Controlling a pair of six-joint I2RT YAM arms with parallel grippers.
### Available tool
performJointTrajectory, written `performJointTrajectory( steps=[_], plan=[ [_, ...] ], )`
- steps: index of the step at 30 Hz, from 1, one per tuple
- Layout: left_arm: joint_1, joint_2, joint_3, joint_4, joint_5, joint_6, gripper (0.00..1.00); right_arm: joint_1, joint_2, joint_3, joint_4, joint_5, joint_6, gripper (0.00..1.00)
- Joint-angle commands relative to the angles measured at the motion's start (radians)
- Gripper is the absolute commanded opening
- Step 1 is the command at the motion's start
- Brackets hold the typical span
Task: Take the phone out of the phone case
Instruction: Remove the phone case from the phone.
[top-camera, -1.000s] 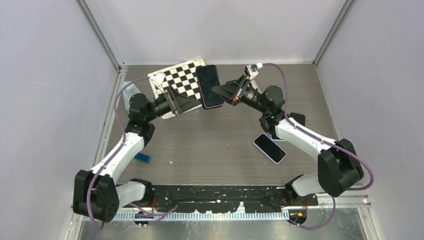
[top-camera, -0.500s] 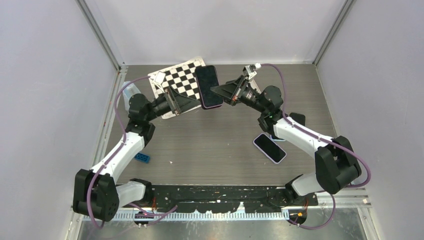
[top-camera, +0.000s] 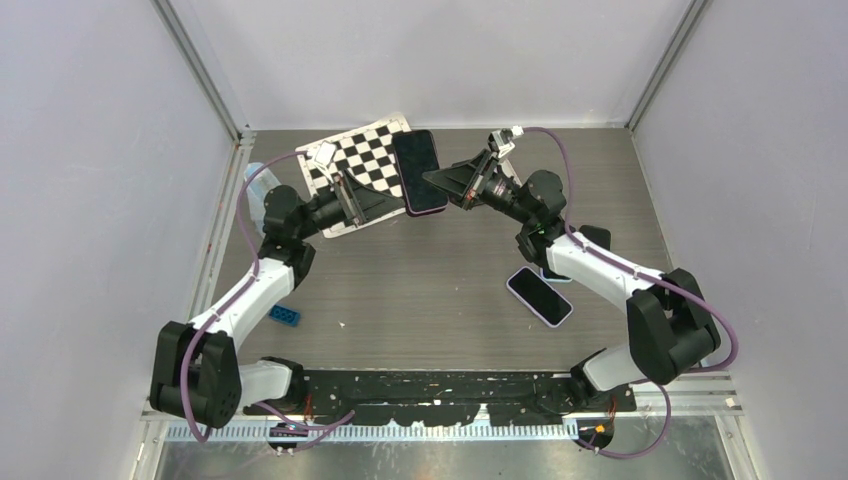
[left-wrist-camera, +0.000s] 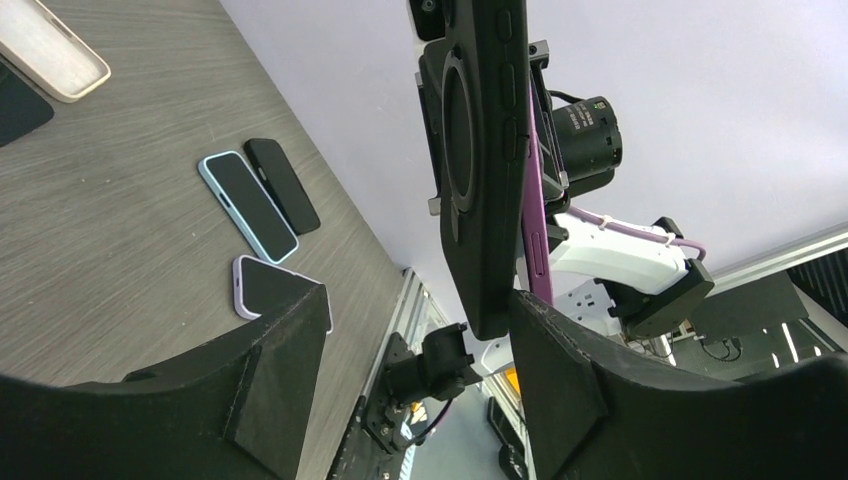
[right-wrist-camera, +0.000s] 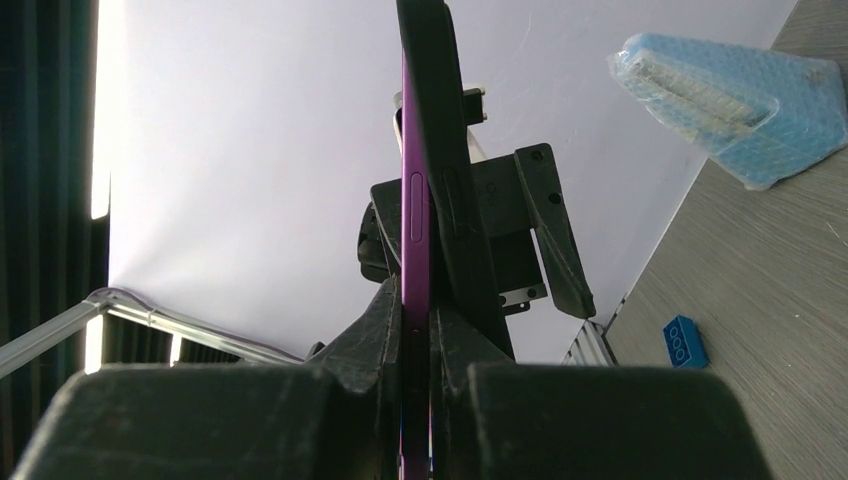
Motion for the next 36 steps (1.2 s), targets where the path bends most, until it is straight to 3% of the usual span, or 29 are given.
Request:
performJointTrajectory(
  steps=[1,10,18,24,26,28,36],
  plan=[
    [-0.016,0.001,0.026,0.074,0.014,-0.011,0.69,0.013,-0.003,0.04,0.104,-0.014,0.015,0.01],
    [-0.016,0.01,0.014,0.106,0.023,-0.007,0.74,0.012,0.007,0.035,0.123,-0.019,0.033,0.01],
    [-0.016,0.054,0.035,0.064,0.015,-0.017,0.47,0.03,0.013,0.047,0.079,-0.042,-0.015,0.01],
    [-0.016,0.055,0.052,-0.051,-0.022,0.05,0.38,0.065,0.035,0.046,-0.03,-0.04,-0.101,0.01],
    [-0.016,0.042,0.057,-0.118,-0.045,0.091,0.23,0.066,0.039,0.039,-0.023,-0.041,-0.098,0.01],
    [-0.016,0.028,0.072,-0.255,-0.08,0.149,0.02,0.066,0.037,0.033,-0.026,-0.041,-0.101,0.01],
    [-0.014,-0.041,0.16,-0.969,-0.433,0.426,0.0,0.066,0.022,-0.069,-0.181,-0.052,-0.279,0.01]
  ],
)
